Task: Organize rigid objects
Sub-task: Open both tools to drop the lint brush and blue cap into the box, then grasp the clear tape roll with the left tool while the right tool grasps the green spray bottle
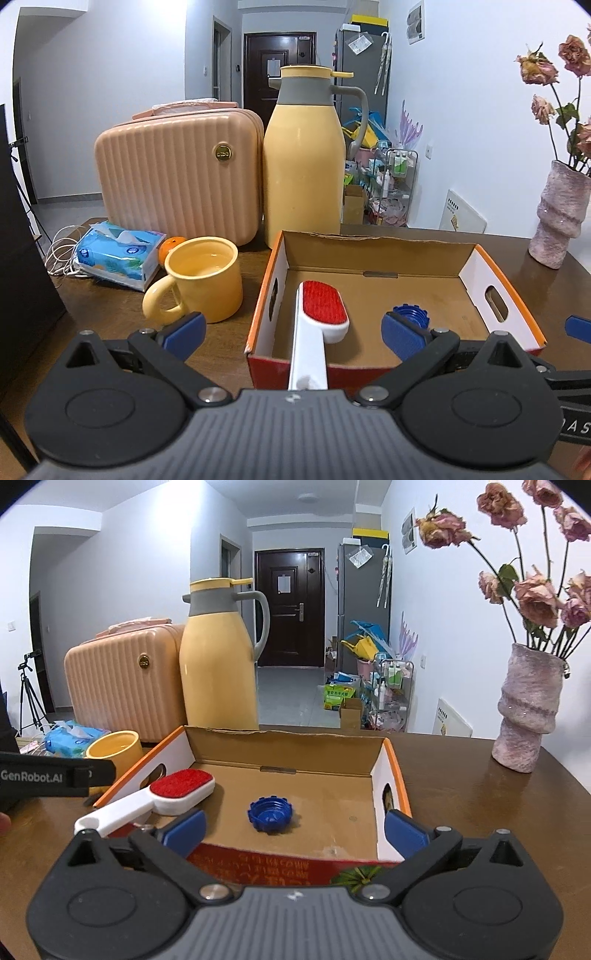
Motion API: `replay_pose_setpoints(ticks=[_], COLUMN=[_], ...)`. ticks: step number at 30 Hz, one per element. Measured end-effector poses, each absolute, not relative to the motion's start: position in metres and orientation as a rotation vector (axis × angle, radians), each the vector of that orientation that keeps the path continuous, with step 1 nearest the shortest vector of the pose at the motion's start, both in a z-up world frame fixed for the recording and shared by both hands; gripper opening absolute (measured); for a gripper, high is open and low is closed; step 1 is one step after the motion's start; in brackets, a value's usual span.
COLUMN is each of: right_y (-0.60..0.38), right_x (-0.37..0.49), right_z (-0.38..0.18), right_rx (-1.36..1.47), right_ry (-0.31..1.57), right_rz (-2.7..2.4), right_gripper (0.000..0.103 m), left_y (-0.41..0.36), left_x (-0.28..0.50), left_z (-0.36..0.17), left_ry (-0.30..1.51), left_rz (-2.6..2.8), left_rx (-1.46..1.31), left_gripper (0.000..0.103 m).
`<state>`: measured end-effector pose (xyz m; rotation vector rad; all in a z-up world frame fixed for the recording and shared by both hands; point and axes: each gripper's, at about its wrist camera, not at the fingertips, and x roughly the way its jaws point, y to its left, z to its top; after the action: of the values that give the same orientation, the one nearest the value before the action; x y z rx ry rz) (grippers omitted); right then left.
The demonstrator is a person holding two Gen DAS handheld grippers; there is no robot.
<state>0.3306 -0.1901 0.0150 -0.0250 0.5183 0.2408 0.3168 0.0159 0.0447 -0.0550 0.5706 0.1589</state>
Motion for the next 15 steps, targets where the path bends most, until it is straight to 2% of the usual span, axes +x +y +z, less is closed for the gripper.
replay_pose_setpoints(ticks=[15], right_y=[-0.214], right_x=[0.265], right_z=[-0.001], right_rx=[-0.015], right_ry=[0.480], right_rz=[0.248], right_gripper=[0.103], left_y=[0.018], left_x=[0.264], left_z=[0.029], left_ry=[0.571], left_rz=[0.131], left_rx=[-0.057], left_gripper=[0.103])
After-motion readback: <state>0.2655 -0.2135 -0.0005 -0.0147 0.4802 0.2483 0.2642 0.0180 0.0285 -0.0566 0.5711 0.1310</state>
